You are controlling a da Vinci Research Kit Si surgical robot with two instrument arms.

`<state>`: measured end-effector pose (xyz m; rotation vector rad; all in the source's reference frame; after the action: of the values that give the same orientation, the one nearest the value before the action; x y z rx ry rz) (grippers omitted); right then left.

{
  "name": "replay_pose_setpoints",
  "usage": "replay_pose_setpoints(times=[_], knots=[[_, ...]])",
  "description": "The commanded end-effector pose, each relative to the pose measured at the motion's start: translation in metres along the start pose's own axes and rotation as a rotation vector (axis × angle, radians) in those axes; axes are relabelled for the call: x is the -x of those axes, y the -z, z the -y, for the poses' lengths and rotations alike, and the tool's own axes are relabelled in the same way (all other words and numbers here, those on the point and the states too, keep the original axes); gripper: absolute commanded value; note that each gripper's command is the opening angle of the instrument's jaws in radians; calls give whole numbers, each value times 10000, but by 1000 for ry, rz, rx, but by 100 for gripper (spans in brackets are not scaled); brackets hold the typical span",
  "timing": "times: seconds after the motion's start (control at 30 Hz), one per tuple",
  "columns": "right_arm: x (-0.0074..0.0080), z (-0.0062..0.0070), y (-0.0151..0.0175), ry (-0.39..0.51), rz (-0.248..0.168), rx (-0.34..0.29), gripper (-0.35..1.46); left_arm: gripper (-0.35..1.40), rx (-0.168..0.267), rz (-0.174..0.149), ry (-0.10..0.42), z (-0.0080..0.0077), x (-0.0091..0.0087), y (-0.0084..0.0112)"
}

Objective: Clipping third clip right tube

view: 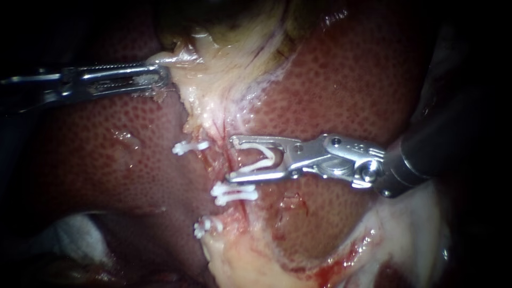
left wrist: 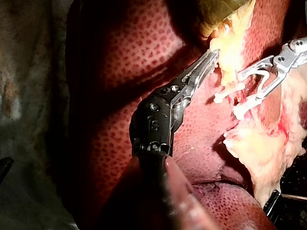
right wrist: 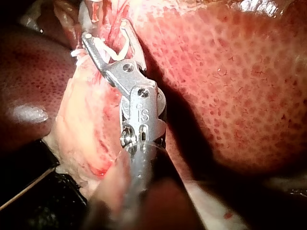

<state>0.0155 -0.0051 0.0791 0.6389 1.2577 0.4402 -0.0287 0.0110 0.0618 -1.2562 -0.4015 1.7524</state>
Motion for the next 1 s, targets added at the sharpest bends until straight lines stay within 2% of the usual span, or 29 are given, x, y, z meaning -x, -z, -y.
replay_pose_setpoints(times=[0.03,0.33,0.53,0.77,1.0], knots=[[2,-1,-1,-2,3,2,49,-35,1,0,0,0,0,0],[-2,2,-18,-74,15,-64,49,-35,0,0,0,-2,0,-1],[-9,9,-29,-126,-40,-126,49,-35,-1,0,0,-2,0,-2],[-13,18,-34,-163,-51,-179,46,-35,-1,0,0,-2,0,-2],[-19,18,-37,-205,-84,-212,45,-35,-2,-1,0,-2,1,-4]])
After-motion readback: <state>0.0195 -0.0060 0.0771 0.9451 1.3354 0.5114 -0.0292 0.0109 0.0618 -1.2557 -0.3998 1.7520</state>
